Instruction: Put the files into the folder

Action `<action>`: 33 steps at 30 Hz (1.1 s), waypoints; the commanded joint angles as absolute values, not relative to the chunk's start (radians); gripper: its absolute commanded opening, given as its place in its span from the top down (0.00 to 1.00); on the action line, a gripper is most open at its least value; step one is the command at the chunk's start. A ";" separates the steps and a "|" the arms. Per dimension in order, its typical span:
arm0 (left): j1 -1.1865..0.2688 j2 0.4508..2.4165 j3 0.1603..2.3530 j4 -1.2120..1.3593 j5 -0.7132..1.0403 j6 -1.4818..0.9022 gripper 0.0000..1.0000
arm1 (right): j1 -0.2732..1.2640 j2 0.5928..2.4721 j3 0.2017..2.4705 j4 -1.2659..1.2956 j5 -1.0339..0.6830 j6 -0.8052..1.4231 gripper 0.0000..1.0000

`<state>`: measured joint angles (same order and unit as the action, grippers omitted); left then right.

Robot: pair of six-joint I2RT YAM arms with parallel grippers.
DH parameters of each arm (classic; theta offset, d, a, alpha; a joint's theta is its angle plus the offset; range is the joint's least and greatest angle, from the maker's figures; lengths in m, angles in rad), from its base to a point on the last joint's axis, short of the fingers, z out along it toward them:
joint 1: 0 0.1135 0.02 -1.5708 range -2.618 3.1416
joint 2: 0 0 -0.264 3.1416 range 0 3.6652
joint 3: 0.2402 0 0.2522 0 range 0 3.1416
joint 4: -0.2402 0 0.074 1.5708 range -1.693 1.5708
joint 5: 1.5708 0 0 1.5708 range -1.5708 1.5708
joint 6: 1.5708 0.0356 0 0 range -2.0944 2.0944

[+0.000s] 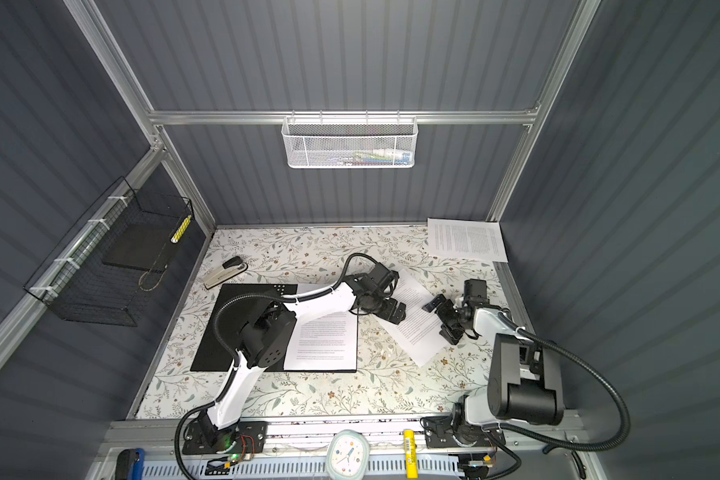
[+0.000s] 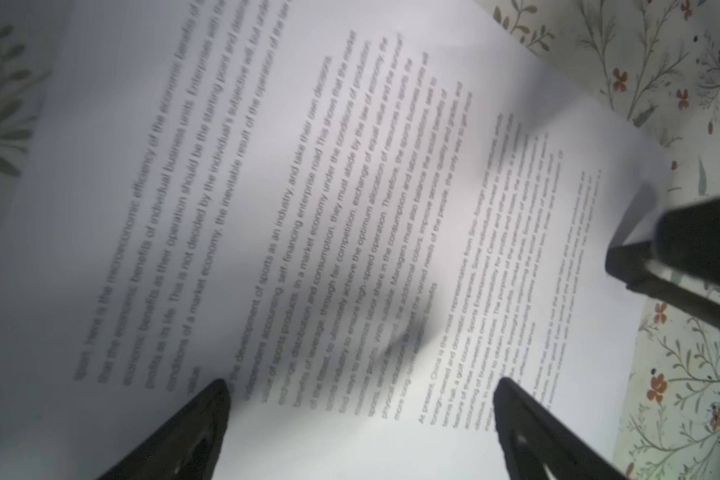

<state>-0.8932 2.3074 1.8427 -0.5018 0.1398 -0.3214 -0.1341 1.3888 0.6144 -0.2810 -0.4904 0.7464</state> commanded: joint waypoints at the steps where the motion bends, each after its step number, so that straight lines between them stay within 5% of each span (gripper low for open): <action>1: -0.876 2.382 1.923 -0.652 0.176 -0.204 0.00 | -0.085 1.322 0.495 -0.279 -0.458 0.854 0.01; 8: -0.864 2.395 2.084 -0.662 0.259 -0.202 0.00 | 0.139 1.055 0.360 -0.145 -0.347 1.095 0.01; 14: -0.866 2.211 1.931 -0.532 0.257 -0.317 0.00 | 0.115 0.992 0.549 -0.319 -0.245 0.881 0.01; 21: -0.946 1.986 1.577 -0.397 0.212 -0.427 0.00 | -0.048 1.206 0.716 -0.298 -0.435 0.675 0.01; 33: -1.185 2.099 1.533 -0.337 0.197 -0.547 0.00 | -0.046 1.758 1.248 -0.493 -0.281 0.372 0.01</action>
<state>-1.1934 2.0720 1.5471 -0.3523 0.1967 -0.5037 -0.0475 1.6985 1.1965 -0.3916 -0.3126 0.4644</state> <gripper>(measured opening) 0.997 0.991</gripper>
